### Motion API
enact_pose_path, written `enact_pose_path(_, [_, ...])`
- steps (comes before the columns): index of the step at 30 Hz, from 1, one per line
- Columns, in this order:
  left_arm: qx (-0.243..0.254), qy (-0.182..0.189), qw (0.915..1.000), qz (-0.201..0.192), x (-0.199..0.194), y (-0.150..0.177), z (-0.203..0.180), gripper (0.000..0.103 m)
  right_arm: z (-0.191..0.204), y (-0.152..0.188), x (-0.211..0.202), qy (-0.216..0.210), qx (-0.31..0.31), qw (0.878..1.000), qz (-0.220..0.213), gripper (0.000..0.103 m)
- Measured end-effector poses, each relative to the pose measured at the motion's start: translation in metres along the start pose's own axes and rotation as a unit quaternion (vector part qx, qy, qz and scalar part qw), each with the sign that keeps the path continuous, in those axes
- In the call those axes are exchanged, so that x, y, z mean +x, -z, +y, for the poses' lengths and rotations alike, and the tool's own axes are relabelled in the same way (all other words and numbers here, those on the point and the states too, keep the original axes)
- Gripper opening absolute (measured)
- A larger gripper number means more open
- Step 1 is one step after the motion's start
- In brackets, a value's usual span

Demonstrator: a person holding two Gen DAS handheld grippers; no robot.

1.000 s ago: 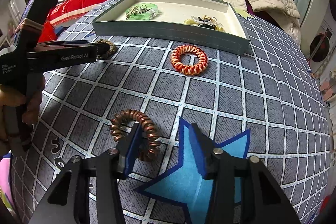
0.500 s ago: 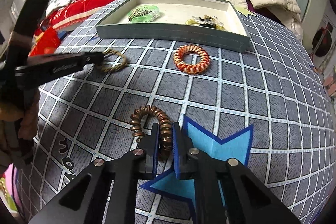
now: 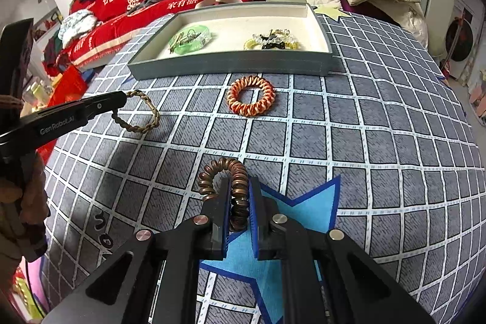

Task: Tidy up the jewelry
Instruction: 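Carry the cord bracelet over the green bangle while the right tool carries the beaded bracelet over the coil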

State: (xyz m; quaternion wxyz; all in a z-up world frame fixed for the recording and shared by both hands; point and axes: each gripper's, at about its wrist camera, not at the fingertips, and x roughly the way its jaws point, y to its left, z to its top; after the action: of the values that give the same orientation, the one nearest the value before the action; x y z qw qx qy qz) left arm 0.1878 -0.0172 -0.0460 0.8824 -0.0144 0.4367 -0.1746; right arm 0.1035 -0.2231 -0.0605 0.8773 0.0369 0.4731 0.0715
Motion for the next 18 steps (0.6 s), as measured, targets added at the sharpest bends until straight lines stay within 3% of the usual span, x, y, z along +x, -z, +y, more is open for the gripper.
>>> enact_pose_path(18, [0.012, 0.010, 0.9993, -0.035, -0.024, -0.023, -0.019, 0.028, -0.017, -0.028, -0.022, -0.018, 0.026, 0.999, -0.034, 0.012])
